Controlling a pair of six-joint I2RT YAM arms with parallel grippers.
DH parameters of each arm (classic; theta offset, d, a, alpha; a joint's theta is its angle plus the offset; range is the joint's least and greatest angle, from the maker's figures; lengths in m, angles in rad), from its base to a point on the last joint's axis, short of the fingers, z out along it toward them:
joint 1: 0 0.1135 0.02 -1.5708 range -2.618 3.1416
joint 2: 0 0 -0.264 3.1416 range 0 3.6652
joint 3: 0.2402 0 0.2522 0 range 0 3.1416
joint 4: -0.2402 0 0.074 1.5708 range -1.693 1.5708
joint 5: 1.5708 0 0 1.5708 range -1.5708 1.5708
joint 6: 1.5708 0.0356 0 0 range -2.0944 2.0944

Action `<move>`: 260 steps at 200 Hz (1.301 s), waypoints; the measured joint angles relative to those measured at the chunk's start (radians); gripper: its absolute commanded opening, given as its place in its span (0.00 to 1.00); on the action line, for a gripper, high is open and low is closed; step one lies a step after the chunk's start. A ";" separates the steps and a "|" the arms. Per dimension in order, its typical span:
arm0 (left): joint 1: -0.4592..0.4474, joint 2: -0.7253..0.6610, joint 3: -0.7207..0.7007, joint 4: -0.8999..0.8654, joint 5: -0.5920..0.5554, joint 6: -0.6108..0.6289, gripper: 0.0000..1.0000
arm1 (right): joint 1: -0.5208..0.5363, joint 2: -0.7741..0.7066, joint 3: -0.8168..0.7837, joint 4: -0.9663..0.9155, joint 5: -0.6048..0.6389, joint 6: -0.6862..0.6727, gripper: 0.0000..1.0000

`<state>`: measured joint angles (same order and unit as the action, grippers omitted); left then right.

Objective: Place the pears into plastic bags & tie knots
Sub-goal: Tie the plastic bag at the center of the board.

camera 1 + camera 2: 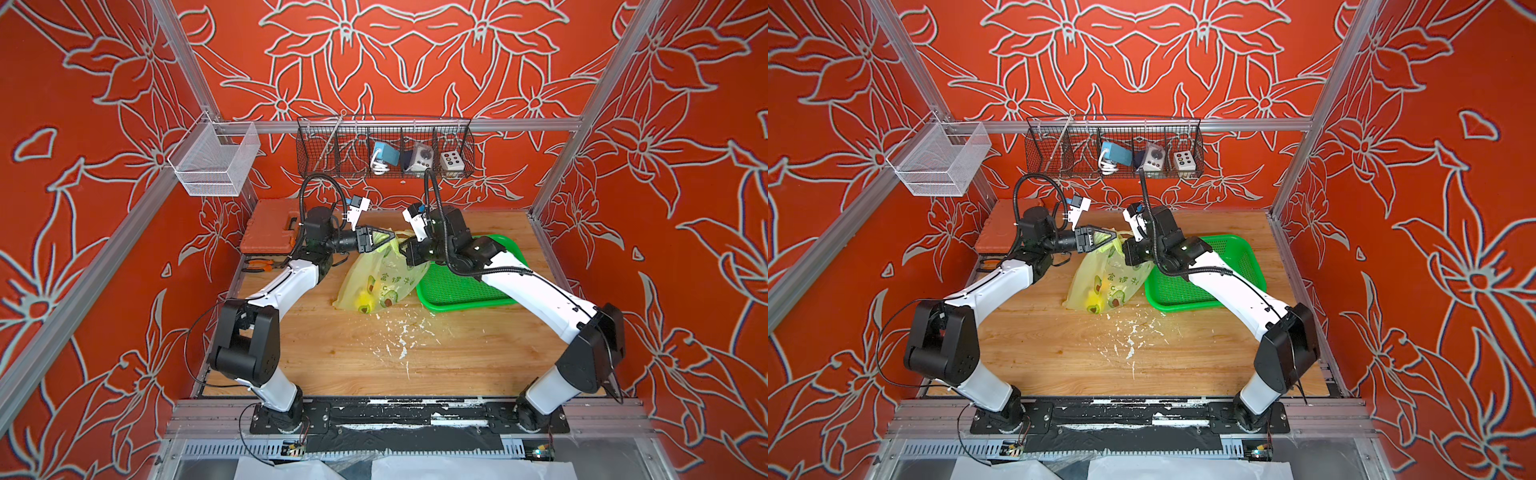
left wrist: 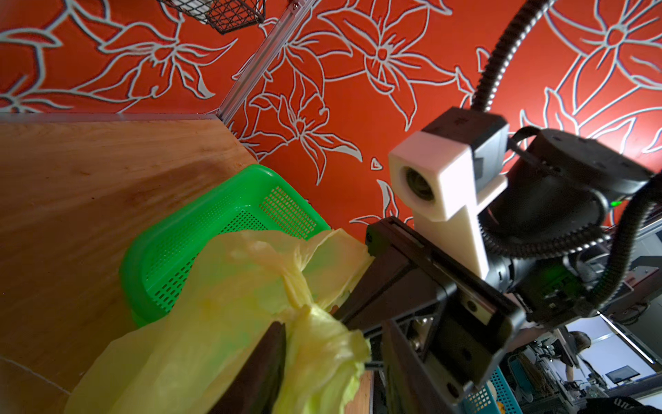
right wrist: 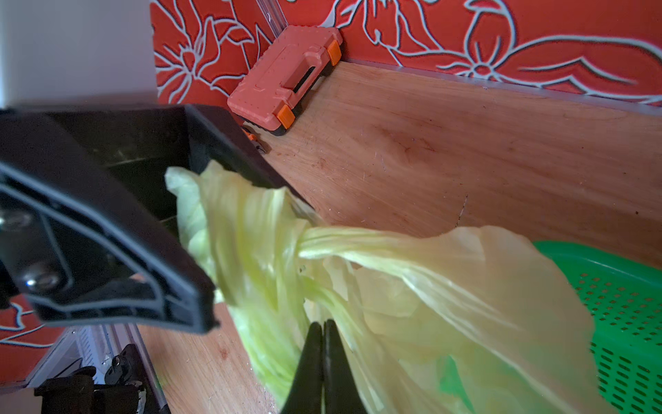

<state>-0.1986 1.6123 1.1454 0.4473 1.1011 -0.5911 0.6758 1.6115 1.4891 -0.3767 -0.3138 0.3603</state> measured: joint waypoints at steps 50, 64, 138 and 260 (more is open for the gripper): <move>-0.018 0.016 0.019 -0.102 -0.006 0.076 0.00 | -0.006 0.000 -0.014 -0.018 0.023 -0.014 0.00; -0.019 0.017 0.020 -0.126 -0.010 0.098 0.00 | -0.011 -0.002 -0.024 -0.021 0.029 -0.017 0.00; -0.036 0.014 0.018 -0.117 -0.019 0.093 0.00 | -0.048 -0.048 -0.081 -0.003 0.053 -0.022 0.00; -0.026 -0.023 -0.016 -0.034 -0.079 0.063 0.00 | -0.072 -0.055 0.031 -0.119 0.026 0.026 0.55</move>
<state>-0.2245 1.5894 1.1290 0.4133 1.0218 -0.5285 0.6033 1.5570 1.5196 -0.4961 -0.2878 0.3866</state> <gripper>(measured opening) 0.047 0.504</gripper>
